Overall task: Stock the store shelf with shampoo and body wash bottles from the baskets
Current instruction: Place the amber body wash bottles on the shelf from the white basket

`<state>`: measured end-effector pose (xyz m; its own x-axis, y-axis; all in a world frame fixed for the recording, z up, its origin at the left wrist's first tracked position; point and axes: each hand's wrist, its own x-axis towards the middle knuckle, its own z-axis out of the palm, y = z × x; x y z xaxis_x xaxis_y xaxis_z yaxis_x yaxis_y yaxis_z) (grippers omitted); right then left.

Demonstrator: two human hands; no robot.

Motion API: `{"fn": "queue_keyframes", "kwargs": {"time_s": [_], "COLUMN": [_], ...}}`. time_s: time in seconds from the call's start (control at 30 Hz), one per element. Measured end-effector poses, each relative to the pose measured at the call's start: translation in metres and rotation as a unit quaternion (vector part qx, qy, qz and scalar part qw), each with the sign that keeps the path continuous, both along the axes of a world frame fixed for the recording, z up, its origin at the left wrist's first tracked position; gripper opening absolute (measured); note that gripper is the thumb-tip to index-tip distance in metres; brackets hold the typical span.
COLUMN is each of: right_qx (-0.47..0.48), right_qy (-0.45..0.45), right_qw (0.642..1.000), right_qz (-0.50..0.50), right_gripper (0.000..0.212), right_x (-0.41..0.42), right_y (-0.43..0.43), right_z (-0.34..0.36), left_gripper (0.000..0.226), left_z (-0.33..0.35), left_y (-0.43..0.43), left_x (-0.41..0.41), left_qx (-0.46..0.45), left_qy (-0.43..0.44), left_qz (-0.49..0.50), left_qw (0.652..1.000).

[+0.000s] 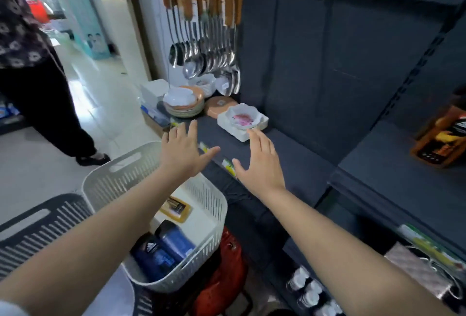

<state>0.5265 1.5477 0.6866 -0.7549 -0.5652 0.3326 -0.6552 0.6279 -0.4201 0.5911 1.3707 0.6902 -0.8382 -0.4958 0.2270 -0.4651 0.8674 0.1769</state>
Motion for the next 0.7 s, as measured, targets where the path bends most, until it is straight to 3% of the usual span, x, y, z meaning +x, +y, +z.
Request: {"fn": "queue_keyframes", "kwargs": {"time_s": [0.23,0.37,0.5,0.6,0.7], "right_qx": [0.052,0.099,0.178,0.263,0.337], "right_qy": [-0.055,-0.121,-0.249,-0.293,-0.347], "right_qw": [0.988,0.969,0.934,0.898,0.847], "right_qz": [0.138,0.19,0.184,0.197,0.22], "right_gripper": [0.064,0.062,0.052,0.042,0.042], "right_x": [0.038,0.054,0.059,0.057,0.056], "right_y": [-0.08,-0.112,-0.132,-0.139,-0.144], "right_z": [-0.046,-0.082,-0.126,-0.164,-0.195], "left_gripper": [0.091,0.089,0.092,0.089,0.099], "left_z": [-0.051,-0.087,-0.122,-0.15,-0.172], "left_y": [-0.049,-0.053,-0.034,-0.017,-0.01], "left_x": [0.068,0.091,0.096,0.098,0.102], "left_qx": [0.057,0.144,0.324,0.364,0.398], "left_qy": [-0.046,-0.065,-0.081,-0.133,-0.199], "left_qz": [0.115,0.191,0.283,0.318,0.371], "left_qw": [0.991,0.969,0.899,0.865,0.815]}}
